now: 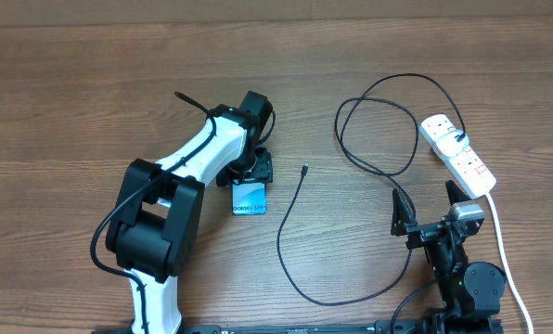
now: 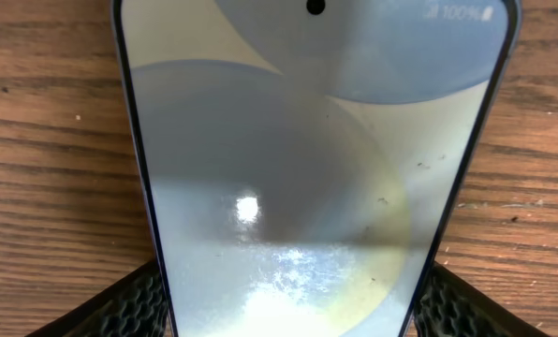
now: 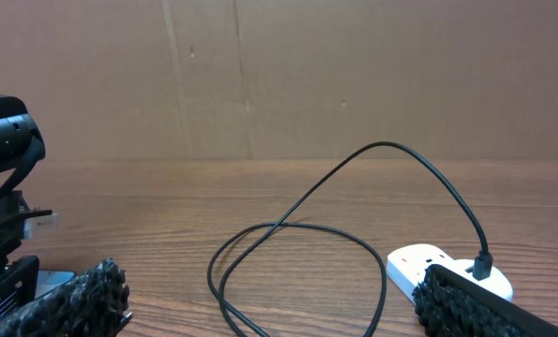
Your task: Plug charger to phone and switch on socket
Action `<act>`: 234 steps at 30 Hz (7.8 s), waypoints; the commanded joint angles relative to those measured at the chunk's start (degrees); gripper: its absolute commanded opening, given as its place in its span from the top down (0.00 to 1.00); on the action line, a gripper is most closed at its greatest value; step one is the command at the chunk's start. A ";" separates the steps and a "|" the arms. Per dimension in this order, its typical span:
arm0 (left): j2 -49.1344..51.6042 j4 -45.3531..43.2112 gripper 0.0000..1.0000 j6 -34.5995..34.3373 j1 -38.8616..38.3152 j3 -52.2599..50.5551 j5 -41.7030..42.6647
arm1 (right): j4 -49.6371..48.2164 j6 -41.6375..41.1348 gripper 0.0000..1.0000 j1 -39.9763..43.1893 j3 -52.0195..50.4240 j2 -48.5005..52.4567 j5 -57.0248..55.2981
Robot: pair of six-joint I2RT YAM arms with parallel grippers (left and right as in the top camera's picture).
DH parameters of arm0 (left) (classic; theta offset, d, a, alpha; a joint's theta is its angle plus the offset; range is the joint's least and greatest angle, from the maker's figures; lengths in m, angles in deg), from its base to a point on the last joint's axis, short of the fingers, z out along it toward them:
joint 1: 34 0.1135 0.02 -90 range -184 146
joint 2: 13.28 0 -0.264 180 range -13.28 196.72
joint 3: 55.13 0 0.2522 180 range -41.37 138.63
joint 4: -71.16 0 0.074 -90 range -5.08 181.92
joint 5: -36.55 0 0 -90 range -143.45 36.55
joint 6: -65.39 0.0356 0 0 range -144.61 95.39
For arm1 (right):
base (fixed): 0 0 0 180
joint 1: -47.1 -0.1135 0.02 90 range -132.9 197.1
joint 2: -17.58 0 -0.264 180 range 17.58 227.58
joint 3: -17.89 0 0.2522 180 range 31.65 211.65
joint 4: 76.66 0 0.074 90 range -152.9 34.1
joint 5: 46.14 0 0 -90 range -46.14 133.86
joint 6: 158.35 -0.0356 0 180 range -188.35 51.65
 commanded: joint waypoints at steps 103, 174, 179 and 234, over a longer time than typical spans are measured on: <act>4.52 22.14 0.30 8.68 19.50 19.39 89.61 | -25.11 -15.28 0.00 -0.44 -0.26 -0.57 25.18; 4.52 22.36 0.30 7.87 19.39 19.39 89.57 | 45.09 -30.40 0.00 -46.73 85.29 85.22 -28.48; 4.52 22.34 0.31 7.82 19.39 19.39 89.55 | 41.92 -30.42 0.01 -48.30 85.26 87.91 -28.52; 4.52 21.90 0.30 2.89 19.39 19.39 87.25 | 40.09 -35.93 0.54 -52.72 85.18 92.35 -38.77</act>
